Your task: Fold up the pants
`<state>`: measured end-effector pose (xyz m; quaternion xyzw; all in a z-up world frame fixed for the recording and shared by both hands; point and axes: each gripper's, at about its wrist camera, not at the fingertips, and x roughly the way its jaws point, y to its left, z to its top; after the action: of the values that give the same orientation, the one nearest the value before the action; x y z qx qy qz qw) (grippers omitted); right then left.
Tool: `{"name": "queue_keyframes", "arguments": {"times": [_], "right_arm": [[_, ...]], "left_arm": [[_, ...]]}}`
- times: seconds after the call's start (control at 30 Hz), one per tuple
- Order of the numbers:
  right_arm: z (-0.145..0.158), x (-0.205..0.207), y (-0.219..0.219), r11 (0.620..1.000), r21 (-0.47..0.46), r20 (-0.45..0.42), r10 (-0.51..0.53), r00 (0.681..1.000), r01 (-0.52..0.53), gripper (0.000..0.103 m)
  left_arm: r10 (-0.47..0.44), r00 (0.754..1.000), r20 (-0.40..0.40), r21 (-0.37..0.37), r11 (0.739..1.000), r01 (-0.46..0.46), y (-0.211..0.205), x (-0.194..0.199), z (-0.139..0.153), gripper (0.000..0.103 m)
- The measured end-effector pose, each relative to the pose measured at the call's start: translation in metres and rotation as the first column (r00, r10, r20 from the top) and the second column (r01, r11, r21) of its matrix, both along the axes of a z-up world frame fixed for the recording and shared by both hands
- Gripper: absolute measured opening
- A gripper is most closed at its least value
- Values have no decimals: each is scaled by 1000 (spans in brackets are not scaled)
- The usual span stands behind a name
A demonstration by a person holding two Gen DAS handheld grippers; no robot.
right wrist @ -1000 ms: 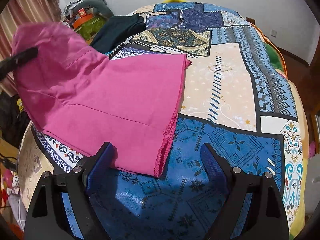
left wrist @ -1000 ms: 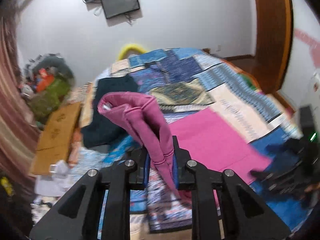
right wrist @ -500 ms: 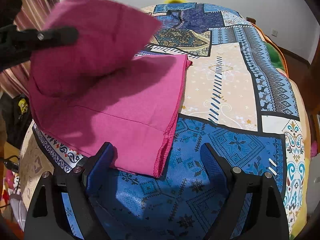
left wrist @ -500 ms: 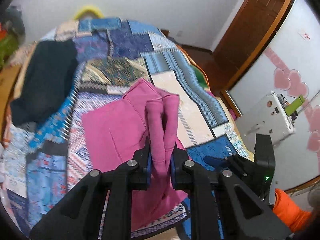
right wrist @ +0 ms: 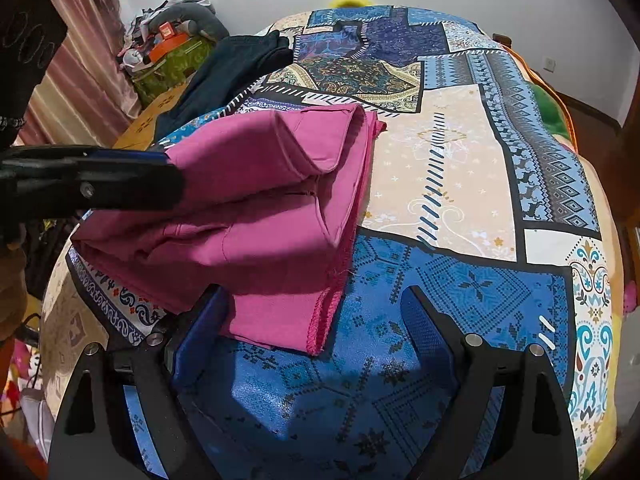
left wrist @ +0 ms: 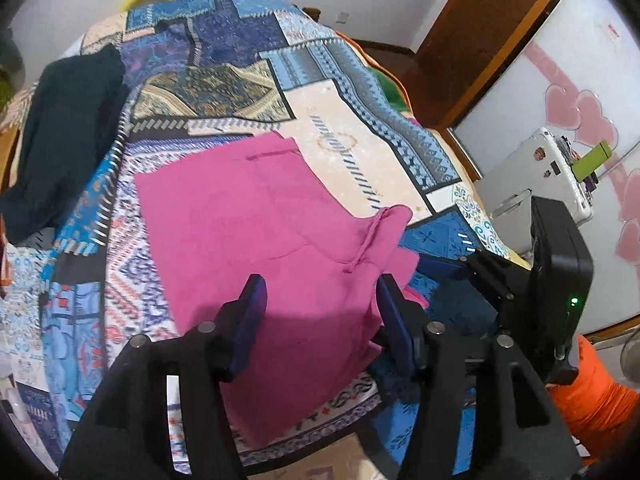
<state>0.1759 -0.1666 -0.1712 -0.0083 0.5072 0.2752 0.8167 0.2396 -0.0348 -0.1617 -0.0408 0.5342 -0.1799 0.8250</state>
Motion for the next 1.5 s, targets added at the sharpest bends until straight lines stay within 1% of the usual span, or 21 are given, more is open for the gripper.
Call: {"name": "queue_keyframes", "arguments": {"times": [0.03,0.1,0.2,0.3,0.33,0.43,0.47,0.5,0.57,0.6,0.77,0.83,0.87,0.9,0.93,1.0,1.03,1.07,1.2,1.43,1.5], "right_arm": [[0,0,0,1000,0,0,1,1000,-1,87],[0,0,0,1000,0,0,1,1000,-1,87],[0,0,0,1000,-2,-1,2,1000,-2,87],[1,0,-1,1000,1,-4,0,1000,0,87],[1,0,-2,1000,2,-6,-2,1000,2,87],[2,-1,-3,1000,9,-6,-8,1000,8,87],[1,-1,-3,1000,11,-6,-8,1000,8,87],[0,-1,-3,1000,12,-7,-10,1000,10,87],[-1,-1,-2,1000,12,-5,-14,1000,14,87],[0,0,-2,1000,11,-5,-14,1000,14,87],[0,1,-2,1000,11,-7,-13,1000,13,87],[1,1,-3,1000,7,-7,-15,1000,15,87],[2,0,-4,1000,7,-7,-17,1000,17,87],[2,0,-6,1000,7,-7,-20,1000,20,87],[3,0,-8,1000,7,-7,-25,1000,25,87],[6,-1,-13,999,4,-1,-36,999,36,87],[8,-2,-15,999,2,4,-41,999,41,87],[10,-2,-18,999,-2,10,-47,999,47,87],[18,-2,-31,997,-10,34,-75,997,75,87],[35,2,-40,994,4,89,-113,990,113,87],[40,1,-40,993,5,112,-120,986,120,87]], "left_arm": [[6,1000,16,5,1000,-6,4,0,5,60],[30,998,53,25,999,-31,13,3,13,68],[87,990,115,77,992,-96,32,14,26,73],[146,978,149,100,982,-162,54,33,33,75],[162,973,164,120,976,-183,61,42,35,76],[161,968,192,175,965,-196,68,62,33,85],[146,969,198,201,962,-186,69,71,29,89],[136,971,197,245,952,-183,69,84,22,89],[129,975,183,299,937,-180,69,99,9,89],[122,979,161,321,932,-169,69,110,-1,89],[80,996,34,379,921,-87,59,142,-48,89],[65,998,-9,422,905,-55,55,149,-66,89],[57,998,-30,452,891,-37,53,152,-76,90],[44,998,-49,468,884,-16,52,152,-85,91],[27,998,-50,481,877,0,52,150,-90,92],[7,1000,-28,501,866,8,52,145,-89,98],[0,1000,-28,514,858,14,53,141,-89,98],[2,999,-33,516,857,15,55,139,-89,98],[22,999,-38,517,856,1,68,120,-83,98],[88,996,-32,475,878,-63,93,76,-66,98],[128,992,-16,464,880,-105,100,59,-59,98]]}}
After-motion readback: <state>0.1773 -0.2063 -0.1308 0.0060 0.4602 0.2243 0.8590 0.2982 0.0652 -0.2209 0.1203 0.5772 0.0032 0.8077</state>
